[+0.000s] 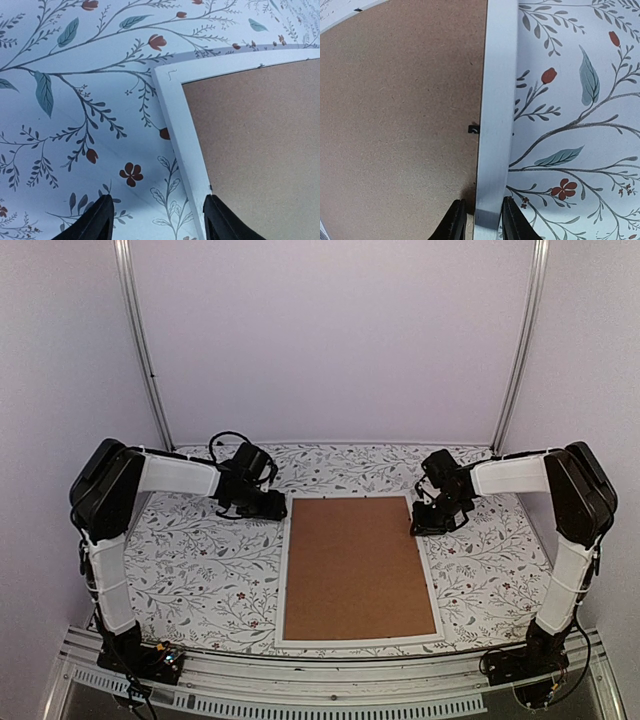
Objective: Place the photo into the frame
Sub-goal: Press the fastener onto the backboard.
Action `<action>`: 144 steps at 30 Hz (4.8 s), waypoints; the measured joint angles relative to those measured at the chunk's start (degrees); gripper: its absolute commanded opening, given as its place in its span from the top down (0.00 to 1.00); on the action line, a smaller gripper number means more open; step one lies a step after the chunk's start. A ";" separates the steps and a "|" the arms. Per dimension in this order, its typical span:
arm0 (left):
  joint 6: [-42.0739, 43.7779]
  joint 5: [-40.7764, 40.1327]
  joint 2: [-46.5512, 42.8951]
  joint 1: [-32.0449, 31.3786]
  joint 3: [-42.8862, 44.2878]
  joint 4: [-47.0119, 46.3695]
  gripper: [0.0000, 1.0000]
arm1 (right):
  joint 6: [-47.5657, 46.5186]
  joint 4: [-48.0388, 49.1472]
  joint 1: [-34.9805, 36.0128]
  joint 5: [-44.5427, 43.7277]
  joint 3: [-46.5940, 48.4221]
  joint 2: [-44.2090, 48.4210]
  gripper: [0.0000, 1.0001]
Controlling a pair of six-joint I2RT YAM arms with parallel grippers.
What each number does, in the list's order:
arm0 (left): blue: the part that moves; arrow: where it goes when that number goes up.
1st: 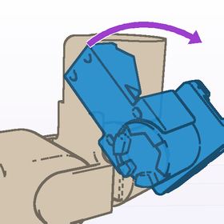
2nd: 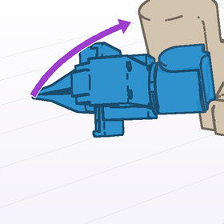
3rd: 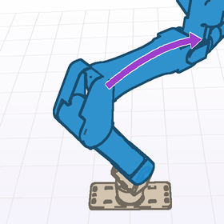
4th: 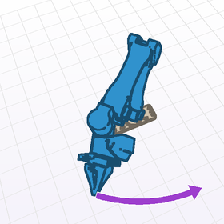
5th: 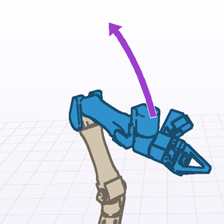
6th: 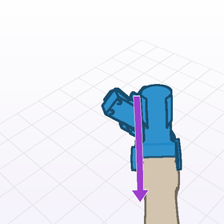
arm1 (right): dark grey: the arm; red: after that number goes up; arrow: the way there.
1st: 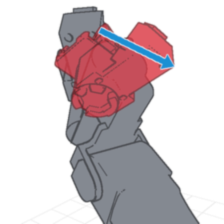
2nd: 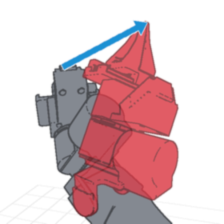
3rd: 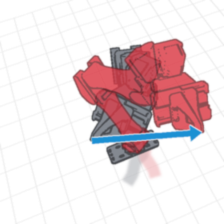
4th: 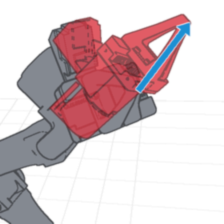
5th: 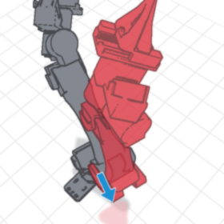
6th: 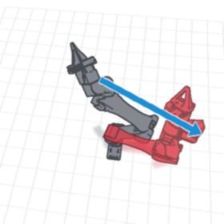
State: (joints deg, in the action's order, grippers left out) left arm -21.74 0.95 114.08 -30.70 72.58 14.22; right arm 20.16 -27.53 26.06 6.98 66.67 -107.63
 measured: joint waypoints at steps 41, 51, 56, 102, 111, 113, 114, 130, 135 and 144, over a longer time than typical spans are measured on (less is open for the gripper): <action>0.55 -3.34 4.48 -0.44 5.16 4.74 0.14 | 0.68 0.59 -0.22 0.72 -0.35 0.00 0.72; -0.37 -4.90 4.63 -1.62 5.31 4.50 0.14 | 0.74 1.07 -0.26 0.92 -0.66 0.00 0.72; -1.27 -6.19 5.01 -2.54 5.27 3.98 0.14 | 0.87 1.11 -0.26 0.96 -0.68 0.00 0.72; -2.43 -16.44 -5.64 -7.43 -0.57 7.30 0.14 | 1.09 3.26 -0.39 2.82 -1.05 -0.46 0.72; -5.09 -9.03 -11.87 -8.79 -11.13 7.15 0.15 | 1.25 3.43 -0.39 2.84 -1.14 -0.46 0.71; -5.73 -8.24 -12.59 -9.51 -11.93 7.06 0.15 | 1.38 3.58 -0.39 2.86 -1.22 -0.46 0.71; -6.01 -7.82 -12.74 -9.84 -12.20 7.02 0.14 | 1.46 3.63 -0.39 2.86 -1.25 -0.46 0.71; -8.57 -7.39 -12.83 -11.04 -13.68 7.10 0.15 | 1.51 4.04 -0.48 3.10 -1.49 -0.46 0.71; -8.74 -8.02 -12.83 -11.04 -13.99 7.37 0.15 | 1.51 4.04 -0.48 3.13 -1.49 -0.46 0.71; -8.76 -8.66 -12.68 -11.04 -14.03 7.54 0.15 | 1.51 4.04 -0.48 3.13 -1.49 -0.46 0.71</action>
State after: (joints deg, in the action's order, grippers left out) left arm -30.50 -7.70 101.41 -41.74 58.54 21.76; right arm 21.67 -23.49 25.58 10.11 65.19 -108.09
